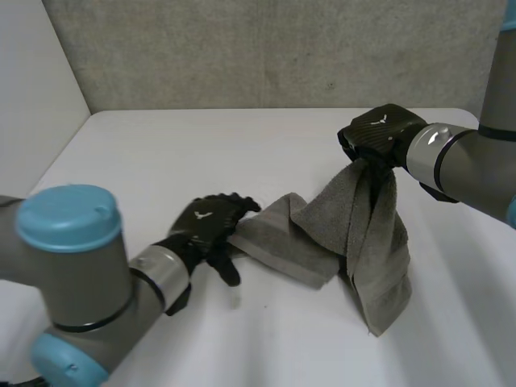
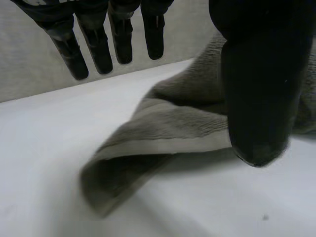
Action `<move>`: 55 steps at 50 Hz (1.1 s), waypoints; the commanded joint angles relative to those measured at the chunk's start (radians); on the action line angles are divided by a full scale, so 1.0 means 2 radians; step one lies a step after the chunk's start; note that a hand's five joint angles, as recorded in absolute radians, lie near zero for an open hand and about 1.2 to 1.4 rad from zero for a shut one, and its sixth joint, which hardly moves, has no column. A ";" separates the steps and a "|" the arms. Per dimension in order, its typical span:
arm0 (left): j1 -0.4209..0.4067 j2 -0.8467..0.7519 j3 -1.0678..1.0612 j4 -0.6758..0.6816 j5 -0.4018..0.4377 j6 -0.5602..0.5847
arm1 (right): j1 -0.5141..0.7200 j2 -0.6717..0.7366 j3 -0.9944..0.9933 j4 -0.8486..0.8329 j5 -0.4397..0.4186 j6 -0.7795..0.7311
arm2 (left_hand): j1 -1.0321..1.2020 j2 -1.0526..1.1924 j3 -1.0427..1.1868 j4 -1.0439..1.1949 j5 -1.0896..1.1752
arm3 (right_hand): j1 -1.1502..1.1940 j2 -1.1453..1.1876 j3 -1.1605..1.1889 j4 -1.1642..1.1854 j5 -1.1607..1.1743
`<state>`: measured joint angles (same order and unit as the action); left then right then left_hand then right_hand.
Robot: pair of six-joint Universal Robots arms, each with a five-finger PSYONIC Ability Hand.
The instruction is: Fold the towel.
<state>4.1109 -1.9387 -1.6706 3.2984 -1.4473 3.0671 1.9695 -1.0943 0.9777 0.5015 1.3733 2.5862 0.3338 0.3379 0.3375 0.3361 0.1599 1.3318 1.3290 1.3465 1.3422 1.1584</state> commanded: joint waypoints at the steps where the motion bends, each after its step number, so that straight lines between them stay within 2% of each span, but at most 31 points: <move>1: -0.060 -0.080 0.074 0.001 -0.002 -0.005 | -0.006 -0.022 0.046 -0.039 0.004 0.000 | 0.139 0.137 0.137 0.138 0.139 | 0.032 0.034 0.025 0.027 0.032; 5: -0.079 -0.109 0.092 0.001 -0.001 -0.005 | -0.017 -0.027 0.055 -0.050 0.004 0.004 | 0.159 0.157 0.157 0.157 0.158 | 0.032 0.034 0.025 0.027 0.032; 8: -0.093 -0.146 0.116 0.001 -0.001 -0.004 | -0.031 -0.029 0.058 -0.061 0.003 0.034 | 0.169 0.167 0.167 0.168 0.169 | 0.032 0.034 0.025 0.027 0.032; 21: -0.107 -0.219 0.191 0.004 -0.005 0.034 | -0.045 -0.028 0.066 -0.061 -0.006 0.051 | 0.170 0.168 0.168 0.169 0.170 | 0.032 0.034 0.025 0.027 0.032; 26: -0.107 -0.230 0.208 0.004 -0.018 0.043 | -0.044 -0.028 0.071 -0.062 -0.006 0.050 | 0.241 0.239 0.239 0.240 0.240 | 0.032 0.034 0.025 0.027 0.032; 28: -0.107 -0.233 0.214 0.004 -0.022 0.043 | -0.043 -0.027 0.074 -0.062 -0.006 0.048 | 0.309 0.307 0.308 0.308 0.309 | 0.032 0.034 0.025 0.027 0.032; 29: -0.107 -0.233 0.214 0.004 -0.022 0.043 | -0.043 -0.027 0.074 -0.062 -0.006 0.048 | 0.310 0.308 0.308 0.309 0.309 | 0.032 0.034 0.025 0.027 0.032; 31: -0.107 -0.233 0.216 0.004 -0.023 0.043 | -0.041 -0.026 0.075 -0.063 -0.006 0.048 | 0.397 0.395 0.396 0.396 0.397 | 0.032 0.034 0.025 0.027 0.032; 32: -0.107 -0.233 0.216 0.004 -0.023 0.043 | -0.041 -0.026 0.075 -0.063 -0.006 0.048 | 0.398 0.396 0.396 0.397 0.398 | 0.032 0.034 0.025 0.027 0.032; 36: -0.107 -0.223 0.215 0.018 -0.033 0.043 | -0.041 -0.023 0.075 -0.064 -0.005 0.047 | 0.531 0.529 0.529 0.530 0.531 | 0.032 0.034 0.025 0.027 0.032; 42: -0.106 -0.190 0.207 0.028 -0.056 0.042 | -0.040 -0.021 0.075 -0.064 -0.005 0.046 | 0.531 0.529 0.529 0.530 0.531 | 0.032 0.034 0.025 0.027 0.032; 49: -0.097 -0.143 0.184 0.024 -0.058 0.040 | -0.045 -0.023 0.067 -0.059 -0.006 0.044 | 0.531 0.529 0.529 0.530 0.531 | 0.032 0.034 0.025 0.027 0.032; 53: -0.071 -0.099 0.155 0.022 -0.060 0.036 | -0.060 -0.033 0.063 -0.036 -0.005 0.034 | 0.531 0.529 0.529 0.530 0.531 | 0.032 0.034 0.025 0.027 0.032; 55: -0.023 -0.033 0.111 0.024 -0.055 0.036 | -0.068 -0.039 0.063 -0.019 -0.005 0.024 | 0.531 0.529 0.529 0.530 0.531 | 0.032 0.034 0.025 0.027 0.032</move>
<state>3.9310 -2.2078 -1.3157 3.3481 -1.5662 3.1453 1.8750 -1.1446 1.1130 0.3905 1.3632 2.6700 1.1866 1.2158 1.2140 1.2166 1.0295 1.3318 1.3290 1.3465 1.3422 1.1584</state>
